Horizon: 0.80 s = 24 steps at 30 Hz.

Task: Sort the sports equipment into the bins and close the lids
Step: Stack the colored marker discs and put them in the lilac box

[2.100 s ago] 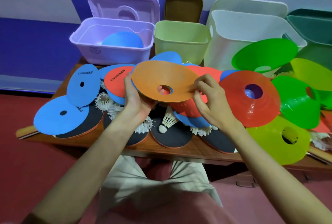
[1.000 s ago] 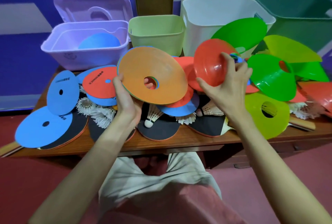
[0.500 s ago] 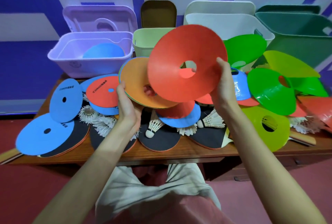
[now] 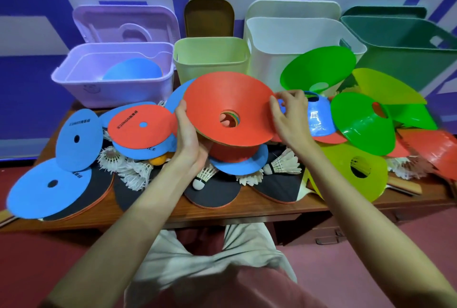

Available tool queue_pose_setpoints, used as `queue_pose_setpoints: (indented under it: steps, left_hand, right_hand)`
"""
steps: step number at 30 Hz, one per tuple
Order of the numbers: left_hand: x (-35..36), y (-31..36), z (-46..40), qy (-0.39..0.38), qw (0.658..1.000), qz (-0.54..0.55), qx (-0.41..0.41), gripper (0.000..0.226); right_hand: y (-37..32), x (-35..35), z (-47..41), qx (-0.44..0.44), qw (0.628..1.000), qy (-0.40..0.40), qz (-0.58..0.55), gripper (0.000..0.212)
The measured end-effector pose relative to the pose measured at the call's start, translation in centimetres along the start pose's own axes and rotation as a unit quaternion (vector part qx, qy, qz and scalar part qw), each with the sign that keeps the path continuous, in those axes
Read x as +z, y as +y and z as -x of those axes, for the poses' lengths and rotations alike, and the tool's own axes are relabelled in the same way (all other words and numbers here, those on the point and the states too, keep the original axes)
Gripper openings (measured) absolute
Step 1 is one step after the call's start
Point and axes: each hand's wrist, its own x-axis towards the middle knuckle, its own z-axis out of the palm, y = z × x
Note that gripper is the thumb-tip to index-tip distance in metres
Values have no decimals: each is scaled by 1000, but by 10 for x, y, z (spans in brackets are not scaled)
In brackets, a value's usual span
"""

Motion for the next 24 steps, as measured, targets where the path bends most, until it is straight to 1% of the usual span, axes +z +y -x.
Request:
queue_pose_setpoints:
  steps: [2, 3, 5, 8, 11, 14, 16, 18, 21, 24]
  left_hand:
    - [8, 1, 0, -6, 1000, 0, -3, 46]
    - [11, 2, -1, -8, 1000, -3, -3, 45]
    - [17, 2, -2, -17, 1000, -14, -1, 46]
    - [23, 1, -4, -29, 999, -29, -5, 47]
    - [27, -2, -4, -34, 999, -33, -2, 46]
    - [28, -3, -5, -35, 999, -40, 2, 47]
    - [29, -2, -6, -35, 998, -47, 4, 48]
    - [29, 0, -8, -35, 998, -54, 6, 50]
    - [29, 4, -10, -36, 998, -54, 15, 49]
    - [26, 9, -13, -28, 998, -52, 23, 48]
  right_hand:
    - [7, -14, -15, -17, 999, 44, 7, 40]
    - [13, -21, -24, -27, 997, 70, 36, 40]
    - [21, -35, -43, -32, 986, 94, 136, 52]
    - [28, -46, -67, -21, 968, 63, 243, 74]
    - [34, -53, -89, -28, 955, 22, 295, 82]
    - [40, -55, -109, -23, 943, -15, 333, 77]
    - [42, -55, -117, -33, 932, -26, 359, 66]
    - [42, -54, -122, -48, 929, -15, 366, 53]
    - [41, -56, -126, -55, 941, 10, 335, 48]
    - [30, -60, -124, -45, 959, 34, 278, 37]
